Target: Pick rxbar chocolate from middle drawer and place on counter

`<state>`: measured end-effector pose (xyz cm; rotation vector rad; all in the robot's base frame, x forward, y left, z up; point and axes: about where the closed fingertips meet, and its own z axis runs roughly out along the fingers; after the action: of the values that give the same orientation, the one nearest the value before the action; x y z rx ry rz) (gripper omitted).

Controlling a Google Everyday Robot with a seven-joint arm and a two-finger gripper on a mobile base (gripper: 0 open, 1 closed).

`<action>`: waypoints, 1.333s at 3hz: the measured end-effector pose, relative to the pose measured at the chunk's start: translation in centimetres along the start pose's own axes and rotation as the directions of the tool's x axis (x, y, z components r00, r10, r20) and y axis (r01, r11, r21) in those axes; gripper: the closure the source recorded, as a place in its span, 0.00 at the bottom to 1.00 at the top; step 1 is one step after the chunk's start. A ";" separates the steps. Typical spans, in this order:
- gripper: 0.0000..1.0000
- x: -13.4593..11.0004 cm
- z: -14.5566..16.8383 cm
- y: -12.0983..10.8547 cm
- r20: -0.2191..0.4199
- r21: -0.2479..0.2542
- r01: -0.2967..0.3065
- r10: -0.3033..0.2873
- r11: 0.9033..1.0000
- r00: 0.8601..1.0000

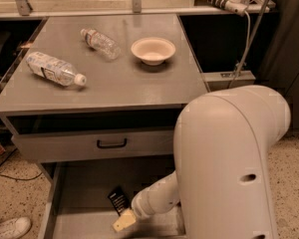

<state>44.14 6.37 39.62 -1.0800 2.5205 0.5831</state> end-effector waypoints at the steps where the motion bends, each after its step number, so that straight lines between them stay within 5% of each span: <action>1: 0.00 0.2 0.2 0.1 -0.003 -0.002 -0.002 0.002 1.000 1.000; 4: 0.00 -2.0 1.7 3.5 0.058 -0.079 0.039 -0.034 0.996 0.998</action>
Offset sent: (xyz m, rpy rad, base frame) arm -0.0043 0.0109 0.0134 0.0498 -0.0071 0.0132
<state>43.12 10.62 39.88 -1.1193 2.4425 0.7001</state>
